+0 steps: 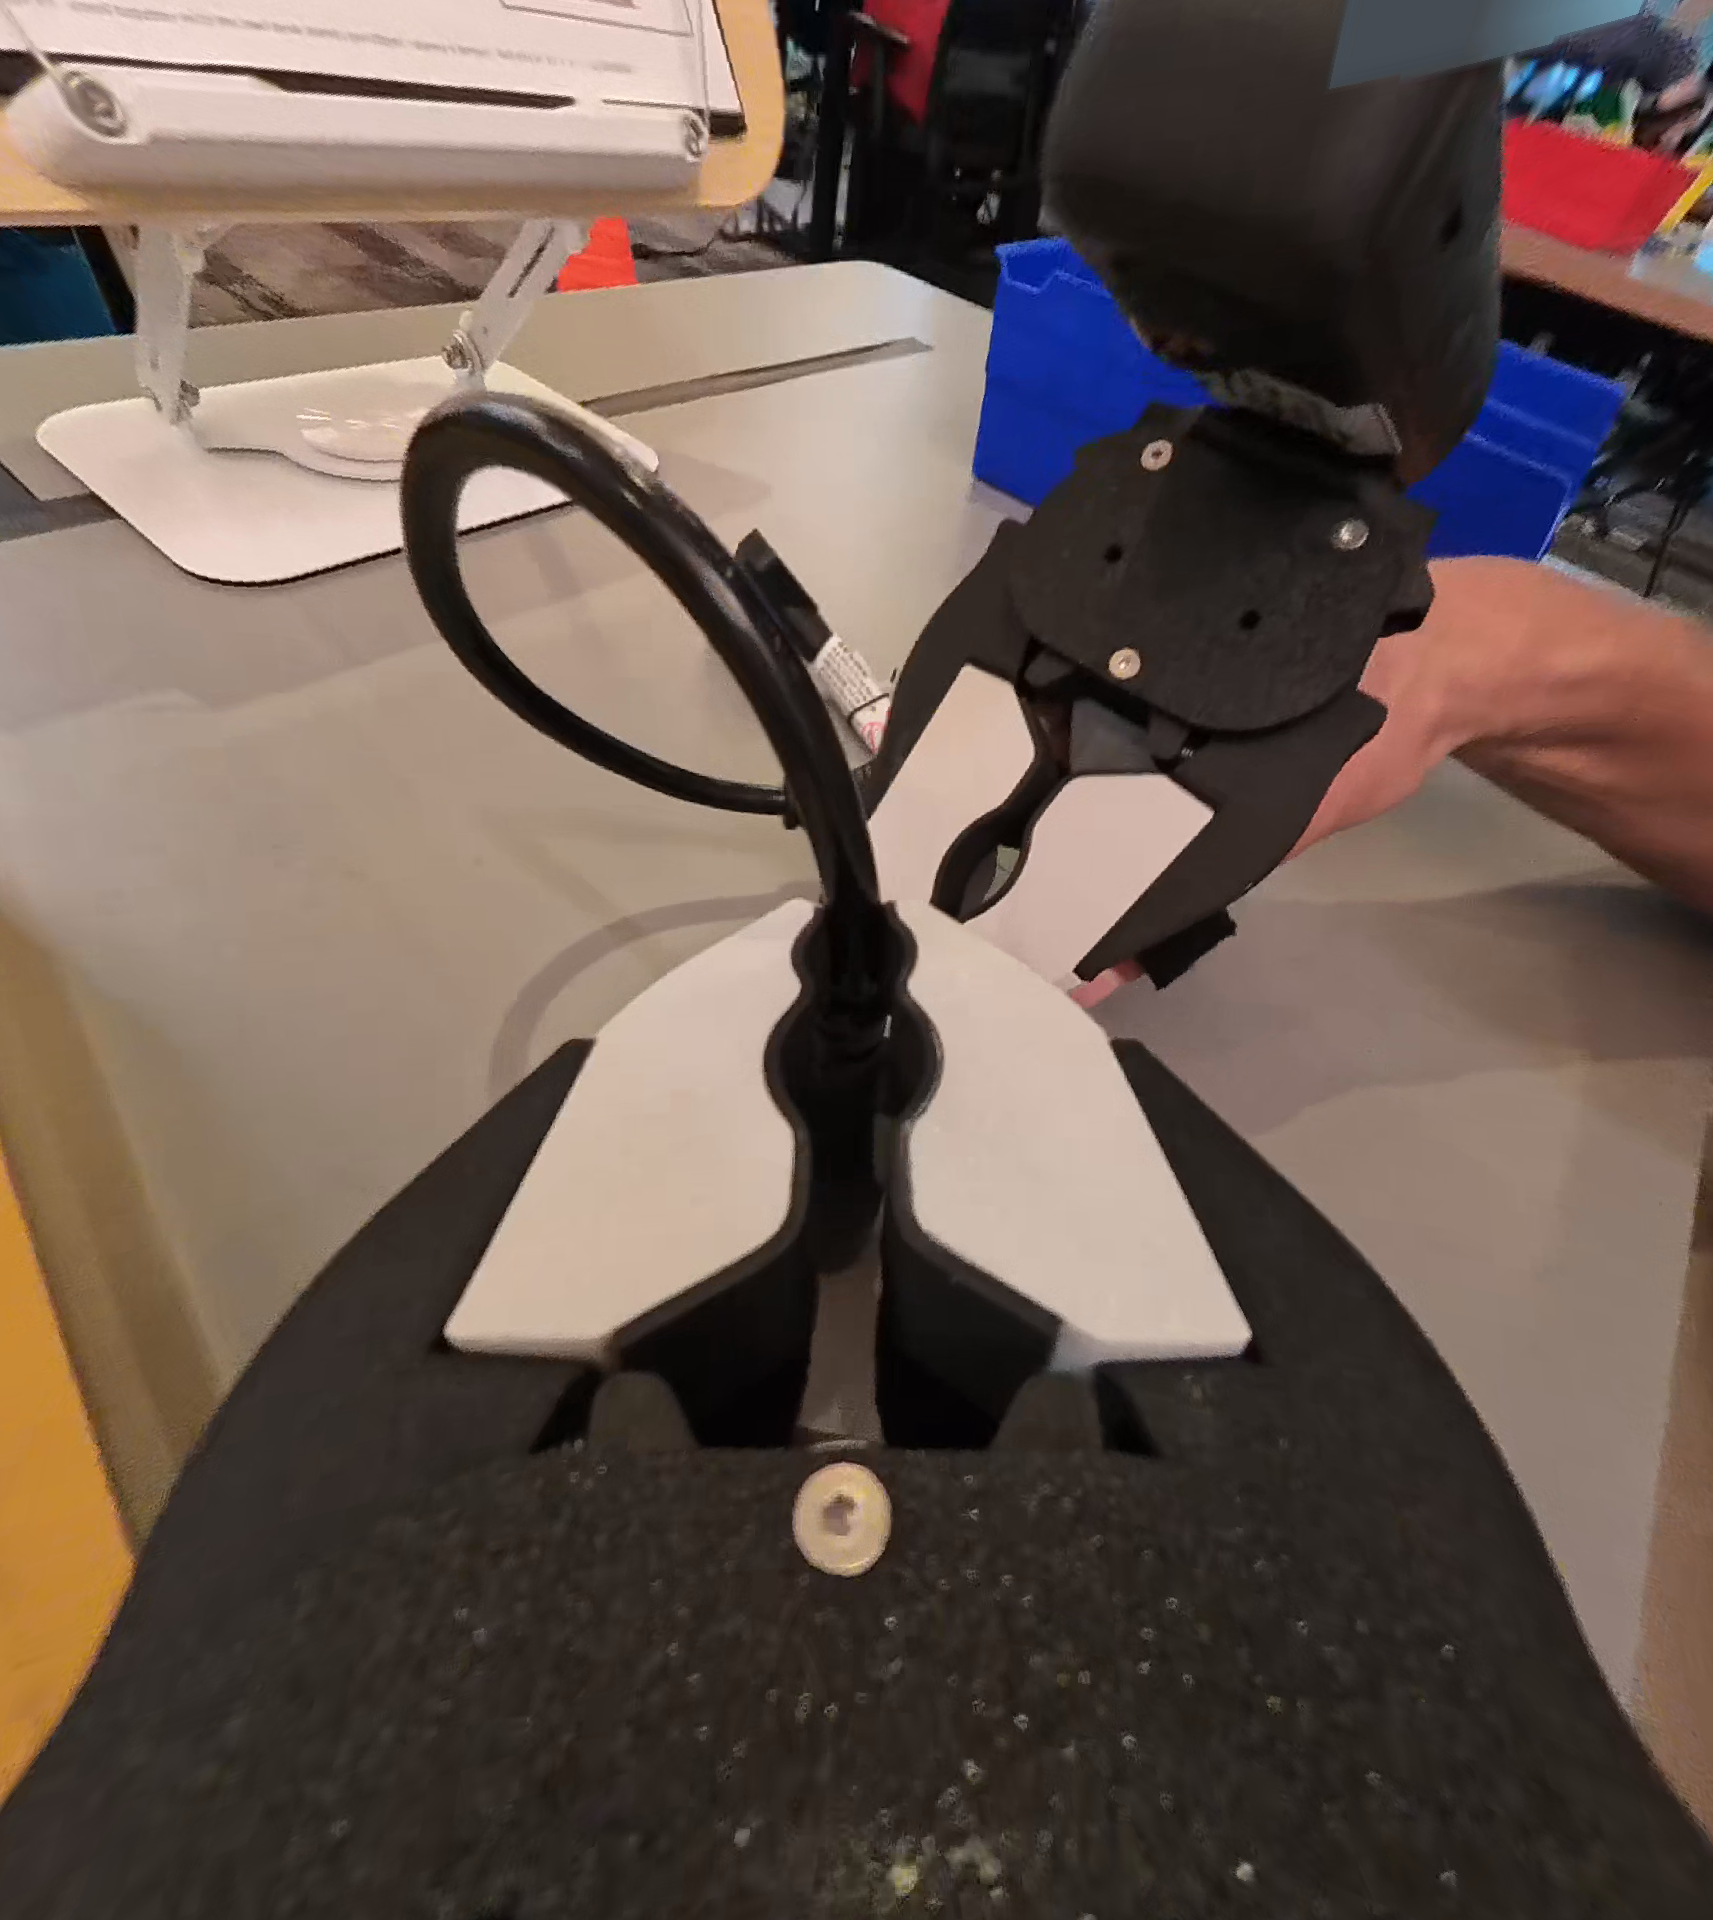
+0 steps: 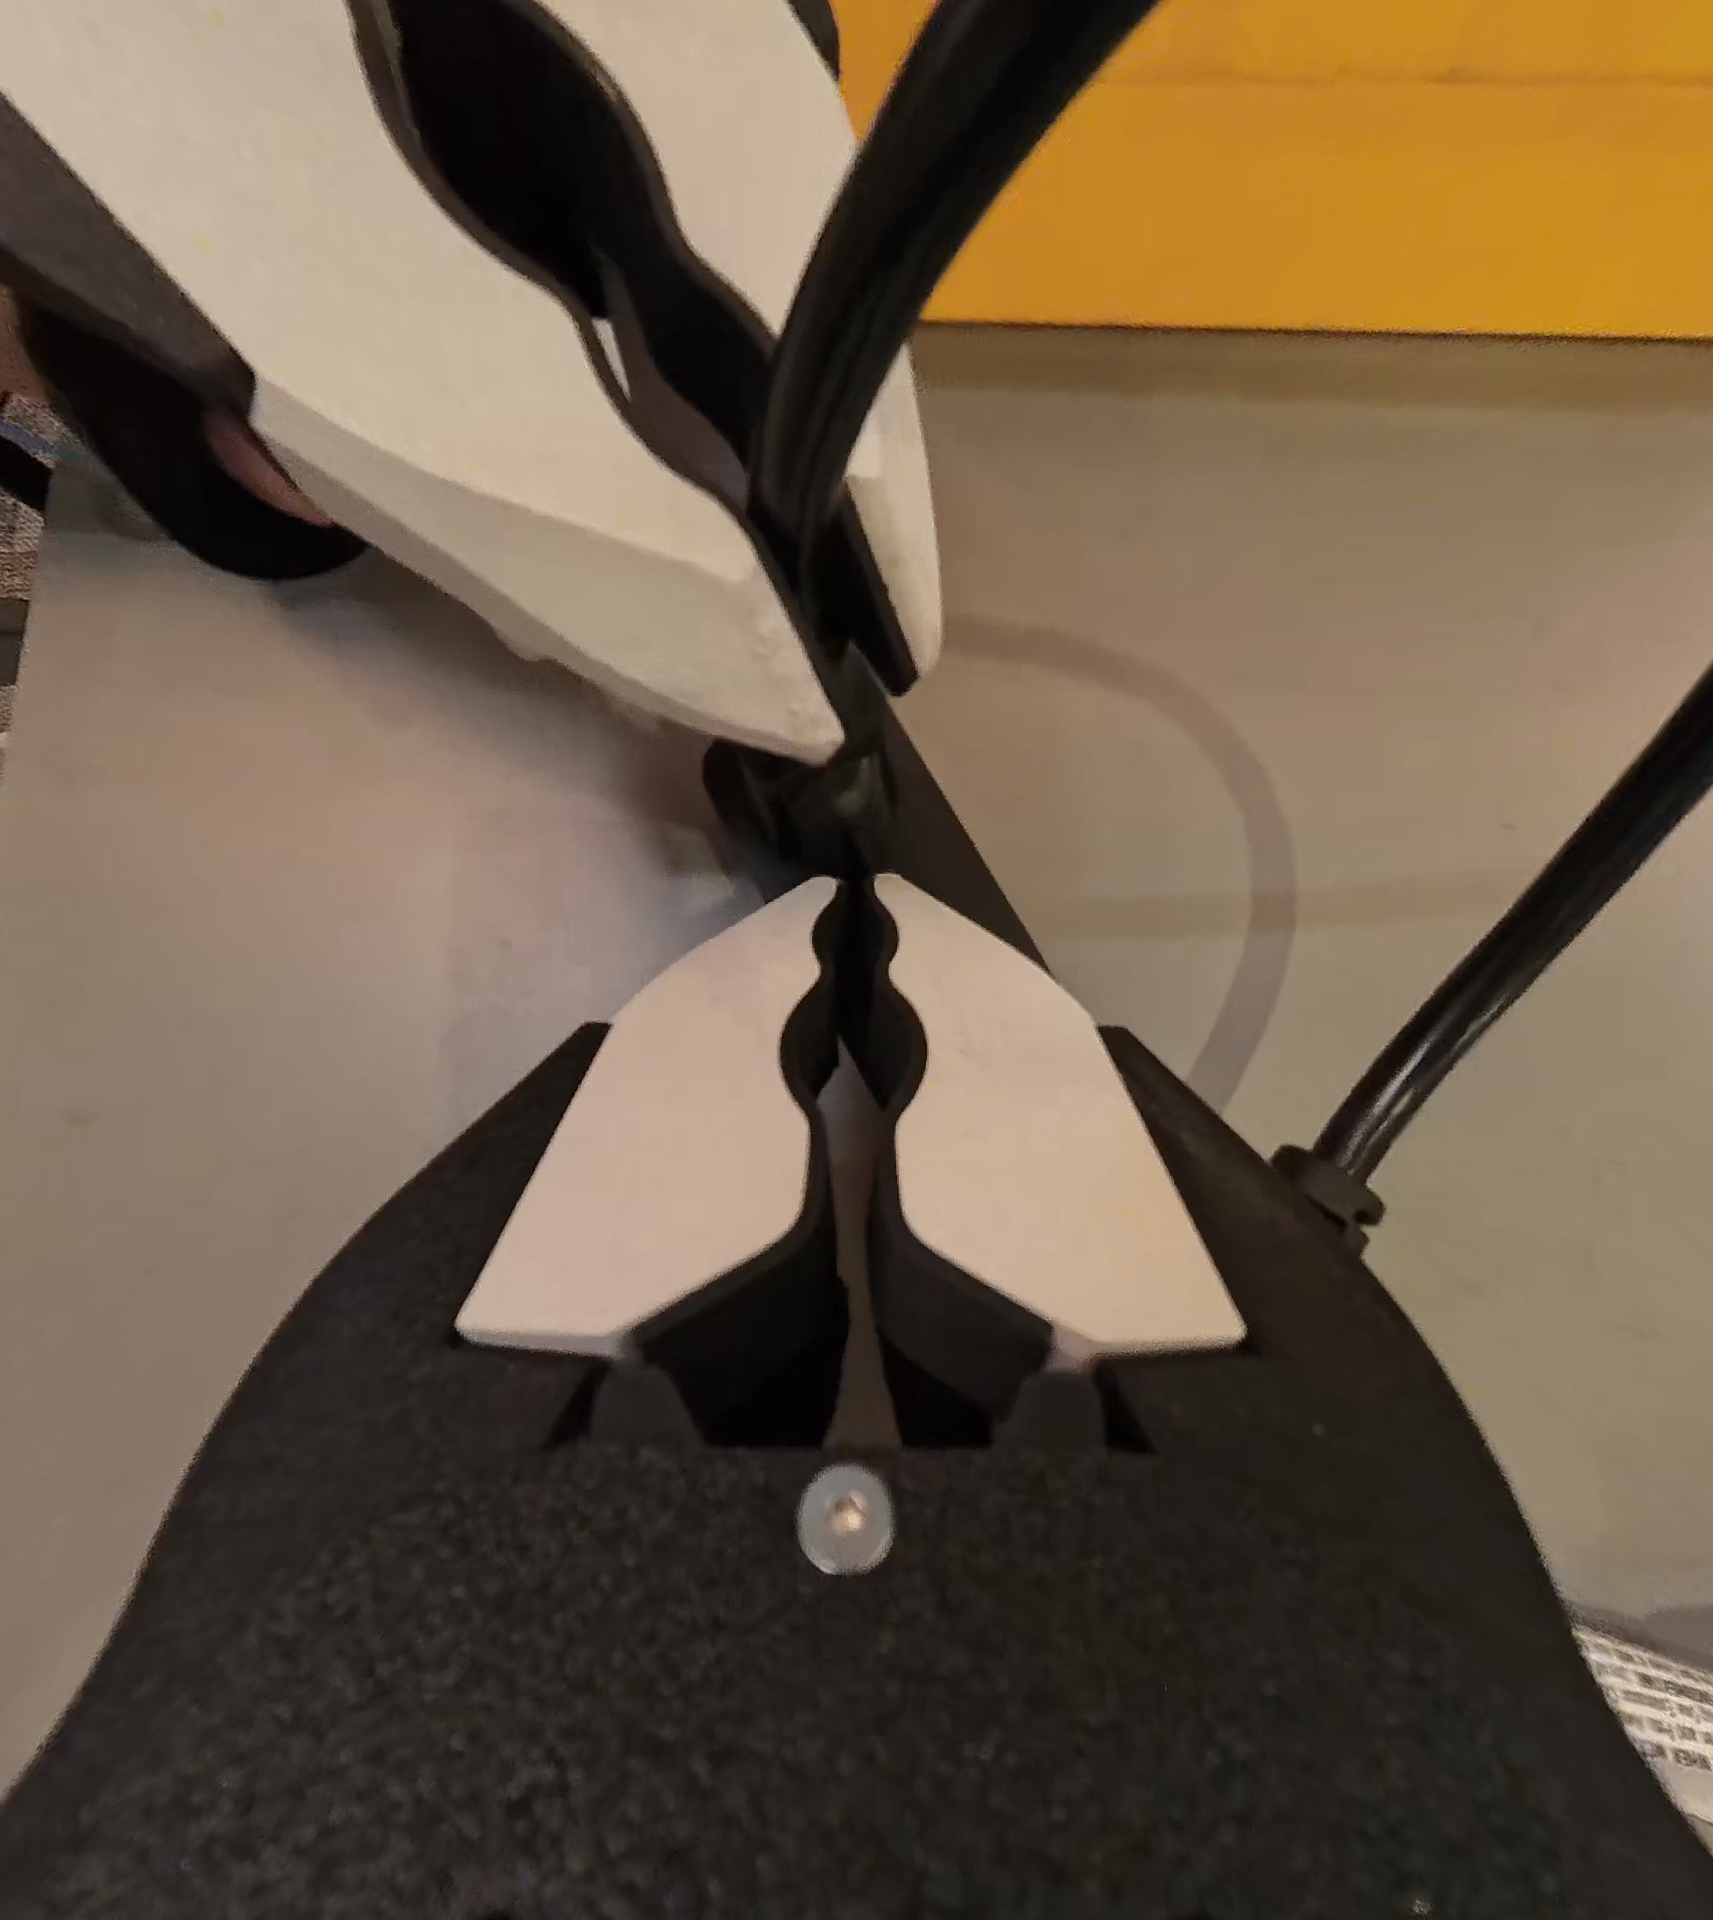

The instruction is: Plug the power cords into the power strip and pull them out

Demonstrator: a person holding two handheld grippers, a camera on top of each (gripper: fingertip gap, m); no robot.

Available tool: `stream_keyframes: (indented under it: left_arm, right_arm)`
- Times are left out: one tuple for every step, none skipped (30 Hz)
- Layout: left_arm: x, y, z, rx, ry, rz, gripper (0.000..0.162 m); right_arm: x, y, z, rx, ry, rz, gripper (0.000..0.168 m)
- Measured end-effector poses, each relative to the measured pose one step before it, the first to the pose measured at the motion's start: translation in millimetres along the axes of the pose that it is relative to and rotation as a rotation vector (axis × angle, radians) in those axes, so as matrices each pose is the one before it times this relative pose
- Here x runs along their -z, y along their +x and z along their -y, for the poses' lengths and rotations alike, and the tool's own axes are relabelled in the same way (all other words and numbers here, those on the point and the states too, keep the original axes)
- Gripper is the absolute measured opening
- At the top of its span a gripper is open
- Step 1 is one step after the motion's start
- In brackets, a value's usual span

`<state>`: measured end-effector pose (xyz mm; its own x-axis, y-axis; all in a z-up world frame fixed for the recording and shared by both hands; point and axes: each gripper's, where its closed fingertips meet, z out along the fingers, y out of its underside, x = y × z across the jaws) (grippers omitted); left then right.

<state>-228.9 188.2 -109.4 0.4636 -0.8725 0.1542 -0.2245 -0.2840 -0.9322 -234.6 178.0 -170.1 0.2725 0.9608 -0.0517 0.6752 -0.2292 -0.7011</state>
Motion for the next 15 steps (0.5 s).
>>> stream_keyframes:
  left_arm:
    - [0.18, -0.14, 0.72, 0.0199, 0.0131, -0.0086, 0.004]
    - [0.25, 0.08, -0.51, 0.0070, 0.0018, -0.0106, 0.004]
    - [0.13, -0.20, -0.96, -0.0114, -0.0039, -0.0019, 0.005]
    - [-0.14, 0.44, -1.72, -0.0308, -0.0122, 0.0009, 0.006]
    - [0.09, 0.41, -2.31, -0.0559, -0.0240, 0.0039, 0.007]
    - [0.34, 0.89, -1.47, -0.0284, -0.0256, -0.0126, 0.007]
    - [0.52, 0.64, -0.86, 0.0018, -0.0210, -0.0280, 0.007]
    - [0.59, 0.05, -0.59, -0.0128, -0.0096, -0.0135, 0.008]
    - [0.02, 0.02, -0.15, -0.0294, 0.0027, 0.0056, 0.008]
    - [0.44, 1.41, -0.49, -0.0176, 0.0048, -0.0002, 0.009]
    - [1.61, 0.48, -1.85, -0.0055, -0.0083, -0.0014, 0.009]
    - [2.37, -1.41, -1.70, 0.0069, -0.0026, 0.0096, 0.017]
    - [2.77, -1.04, -2.30, 0.0157, -0.0005, 0.0052, 0.027]
    - [2.12, -0.69, -6.52, 0.0151, -0.0271, -0.0005, 0.033]
    - [0.79, -3.19, -10.21, 0.0074, -0.0495, 0.0186, 0.038]
  right_arm:
    - [-0.15, 0.26, 0.91, -0.0023, 0.0050, 0.0005, 0.002]
    - [-0.07, -0.27, -0.26, 0.0000, -0.0032, 0.0023, 0.002]
    - [-0.60, 0.17, -0.37, 0.0040, -0.0064, -0.0036, 0.002]
    - [-0.47, -0.04, -0.09, 0.0027, -0.0043, -0.0024, 0.002]
    - [-0.85, -0.57, -1.42, 0.0084, -0.0139, -0.0020, 0.002]
    - [-0.20, -0.34, 0.30, 0.0044, -0.0002, -0.0014, 0.002]
    - [0.16, -0.42, -0.05, -0.0050, 0.0039, 0.0069, 0.002]
    - [0.09, 0.16, -0.03, -0.0049, 0.0027, 0.0034, 0.002]
    - [0.00, 0.11, 0.00, -0.0031, 0.0021, 0.0005, 0.001]
    - [0.04, -0.03, 0.04, -0.0002, 0.0016, -0.0002, 0.001]
    - [0.05, -0.01, 0.17, -0.0001, 0.0034, 0.0032, 0.001]
    - [0.04, 0.09, 0.04, -0.0026, 0.0028, 0.0043, 0.001]
    - [0.07, -0.15, 0.13, 0.0022, 0.0014, 0.0011, 0.001]
    - [0.04, -0.09, 0.09, 0.0020, 0.0021, 0.0031, 0.001]
    - [0.04, -0.15, 0.06, -0.0031, 0.0027, 0.0066, 0.001]
